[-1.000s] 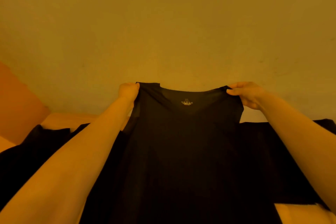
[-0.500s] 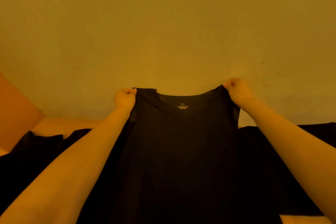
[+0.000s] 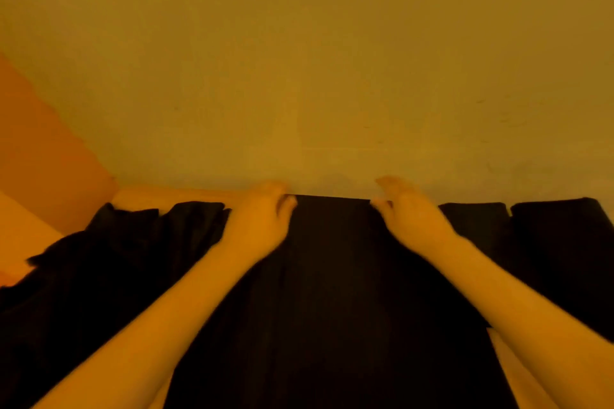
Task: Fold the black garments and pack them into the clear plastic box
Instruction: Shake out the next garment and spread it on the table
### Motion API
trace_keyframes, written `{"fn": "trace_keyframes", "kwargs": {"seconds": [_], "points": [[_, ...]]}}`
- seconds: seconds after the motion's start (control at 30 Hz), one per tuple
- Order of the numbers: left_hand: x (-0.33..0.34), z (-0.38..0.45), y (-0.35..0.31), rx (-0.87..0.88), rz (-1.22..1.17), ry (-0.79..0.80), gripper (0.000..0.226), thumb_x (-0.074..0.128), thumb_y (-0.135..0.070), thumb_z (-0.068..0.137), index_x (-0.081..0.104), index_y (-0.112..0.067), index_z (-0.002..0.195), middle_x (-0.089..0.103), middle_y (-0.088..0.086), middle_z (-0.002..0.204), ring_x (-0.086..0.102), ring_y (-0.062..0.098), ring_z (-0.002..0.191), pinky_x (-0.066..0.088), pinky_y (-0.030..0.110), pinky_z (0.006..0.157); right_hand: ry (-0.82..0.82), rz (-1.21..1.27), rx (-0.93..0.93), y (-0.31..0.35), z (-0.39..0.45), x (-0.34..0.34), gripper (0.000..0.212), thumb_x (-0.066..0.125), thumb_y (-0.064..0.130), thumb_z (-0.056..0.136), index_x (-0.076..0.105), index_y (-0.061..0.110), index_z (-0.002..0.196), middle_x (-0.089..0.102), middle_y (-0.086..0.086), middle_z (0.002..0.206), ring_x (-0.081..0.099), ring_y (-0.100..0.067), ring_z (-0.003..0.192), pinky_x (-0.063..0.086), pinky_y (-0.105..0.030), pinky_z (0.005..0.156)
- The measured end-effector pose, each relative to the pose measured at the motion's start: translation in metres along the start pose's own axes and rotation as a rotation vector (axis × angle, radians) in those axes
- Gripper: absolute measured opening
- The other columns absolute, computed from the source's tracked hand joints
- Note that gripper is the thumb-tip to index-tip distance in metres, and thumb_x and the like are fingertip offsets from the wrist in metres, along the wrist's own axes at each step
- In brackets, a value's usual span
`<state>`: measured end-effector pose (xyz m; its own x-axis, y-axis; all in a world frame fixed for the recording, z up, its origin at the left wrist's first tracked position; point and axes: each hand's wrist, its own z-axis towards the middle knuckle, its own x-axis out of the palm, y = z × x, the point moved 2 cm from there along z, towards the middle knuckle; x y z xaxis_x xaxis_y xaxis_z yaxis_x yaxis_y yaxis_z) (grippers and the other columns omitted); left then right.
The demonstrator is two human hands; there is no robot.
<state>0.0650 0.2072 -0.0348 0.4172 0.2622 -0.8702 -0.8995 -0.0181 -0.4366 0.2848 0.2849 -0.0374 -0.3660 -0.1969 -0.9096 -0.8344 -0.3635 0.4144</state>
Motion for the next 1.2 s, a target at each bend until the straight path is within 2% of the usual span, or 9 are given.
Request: {"fn": "trace_keyframes", "kwargs": {"seconds": [0.07,0.17,0.5,0.77,0.83,0.9,1.0,1.1,1.2], "points": [[0.007,-0.055,-0.016,0.078,0.14,0.212,0.053,0.031,-0.045,0.096,0.037,-0.019,0.142,0.033,0.001,0.15,0.026,0.02,0.14,0.019,0.029,0.113,0.063,-0.089,-0.076,0.016,-0.032,0.013,0.057,0.036,0.039,0.098,0.018,0.018,0.147,0.017,-0.001,0.155,0.015,-0.015,0.143,0.015,-0.031,0.115],[0.021,-0.091,-0.009,-0.027,0.313,0.409,0.059,0.023,-0.049,0.098,0.004,-0.028,0.149,-0.004,-0.004,0.158,-0.008,0.016,0.144,-0.002,0.036,0.116,0.197,-0.167,-0.081,0.021,-0.054,0.03,0.061,0.031,0.045,0.097,0.007,0.022,0.148,0.003,0.002,0.157,0.0,-0.014,0.144,0.006,-0.035,0.116],[0.008,-0.106,0.026,-0.204,0.436,0.319,0.066,0.017,-0.056,0.096,-0.002,-0.022,0.15,-0.007,0.003,0.158,-0.011,0.022,0.144,-0.003,0.04,0.116,0.201,-0.254,-0.045,0.016,-0.079,0.026,0.064,0.028,0.048,0.097,0.002,0.021,0.148,-0.001,0.001,0.157,-0.003,-0.015,0.144,0.003,-0.037,0.116],[-0.008,-0.121,0.041,-0.206,0.412,0.402,0.064,0.018,-0.055,0.096,0.0,-0.025,0.15,-0.007,0.001,0.158,-0.008,0.022,0.145,0.002,0.041,0.117,0.206,-0.257,-0.021,0.002,-0.127,0.032,0.061,0.028,0.048,0.097,0.006,0.023,0.148,0.002,0.002,0.157,-0.001,-0.015,0.144,0.003,-0.036,0.116],[-0.017,-0.135,0.03,-0.216,0.397,0.35,0.063,0.022,-0.052,0.097,0.005,-0.022,0.15,-0.004,0.004,0.158,-0.005,0.024,0.145,0.004,0.041,0.116,0.172,-0.12,-0.011,0.006,-0.144,0.017,0.06,0.036,0.042,0.097,0.013,0.021,0.148,0.009,0.0,0.157,0.006,-0.015,0.144,0.009,-0.035,0.116],[-0.029,-0.168,0.015,-0.23,0.24,0.177,0.057,0.034,-0.043,0.098,0.026,-0.015,0.147,0.014,0.009,0.156,0.008,0.027,0.144,0.011,0.039,0.116,0.023,0.111,0.025,0.006,-0.183,0.004,0.051,0.046,0.035,0.094,0.035,0.019,0.141,0.032,-0.001,0.149,0.026,-0.015,0.139,0.022,-0.03,0.113],[-0.049,-0.258,-0.009,-0.26,-0.141,-0.271,0.025,0.055,-0.022,0.092,0.063,-0.008,0.112,0.057,0.014,0.124,0.051,0.03,0.117,0.038,0.032,0.097,-0.232,0.474,0.232,-0.006,-0.274,-0.003,0.017,0.053,0.04,0.089,0.064,0.028,0.095,0.066,-0.001,0.097,0.062,-0.013,0.096,0.046,-0.02,0.087],[-0.044,-0.351,-0.017,-0.661,-0.392,-0.54,0.016,0.063,-0.015,0.087,0.06,-0.013,0.102,0.059,0.008,0.105,0.055,0.027,0.1,0.043,0.031,0.081,-0.272,0.612,0.488,-0.022,-0.356,0.019,0.019,0.06,0.018,0.087,0.061,0.019,0.069,0.061,-0.009,0.068,0.059,-0.024,0.069,0.046,-0.017,0.061],[-0.015,-0.391,-0.007,-1.091,-0.579,-0.382,0.054,0.073,-0.021,0.079,0.05,-0.004,0.124,0.05,0.016,0.129,0.047,0.033,0.12,0.04,0.046,0.097,-0.318,0.591,0.602,-0.029,-0.396,0.04,0.017,0.068,0.013,0.081,0.06,0.014,0.065,0.06,-0.012,0.067,0.057,-0.032,0.071,0.041,-0.017,0.055]]}}
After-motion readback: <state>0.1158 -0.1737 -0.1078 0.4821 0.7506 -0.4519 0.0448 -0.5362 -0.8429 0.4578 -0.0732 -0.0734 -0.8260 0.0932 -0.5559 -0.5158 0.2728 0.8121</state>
